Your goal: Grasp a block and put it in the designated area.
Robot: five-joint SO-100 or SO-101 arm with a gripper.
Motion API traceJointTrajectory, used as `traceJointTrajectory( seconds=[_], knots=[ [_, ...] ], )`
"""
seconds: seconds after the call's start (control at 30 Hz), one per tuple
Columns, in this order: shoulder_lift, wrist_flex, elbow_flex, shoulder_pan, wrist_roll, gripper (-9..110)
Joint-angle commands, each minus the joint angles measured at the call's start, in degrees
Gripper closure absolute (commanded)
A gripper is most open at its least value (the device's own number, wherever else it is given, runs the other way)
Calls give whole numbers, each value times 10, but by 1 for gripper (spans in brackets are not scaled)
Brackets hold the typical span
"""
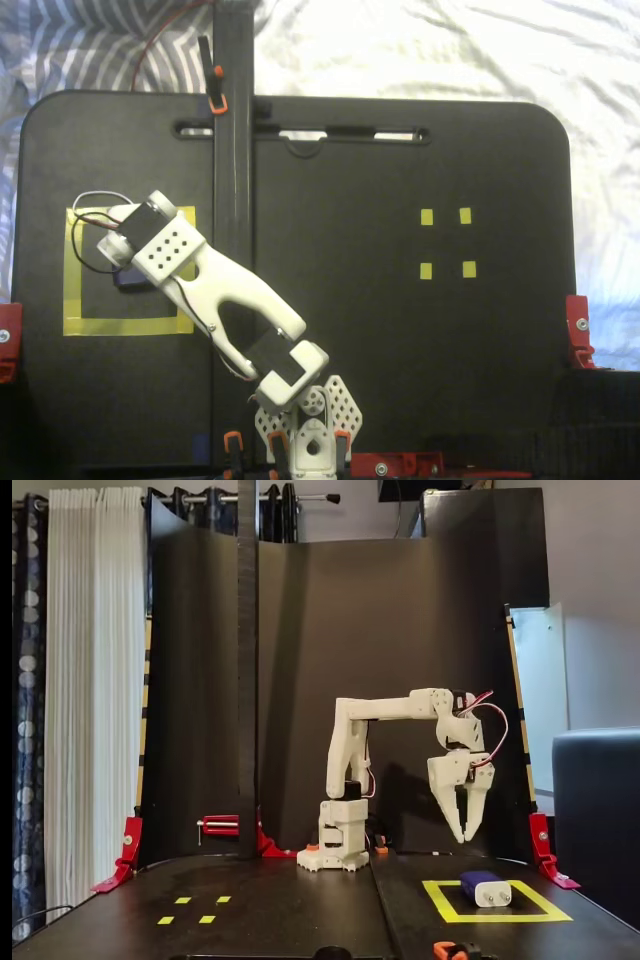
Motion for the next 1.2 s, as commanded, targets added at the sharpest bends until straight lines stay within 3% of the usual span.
traceJointTrajectory(
  seconds=[0.0,0.63,0.9,1.17],
  knots=[
    [35,-12,-21,12,6,101],
    [174,-134,-2,279,89,102],
    [279,-317,148,367,142,102],
    [348,-490,272,419,276,102]
  ],
)
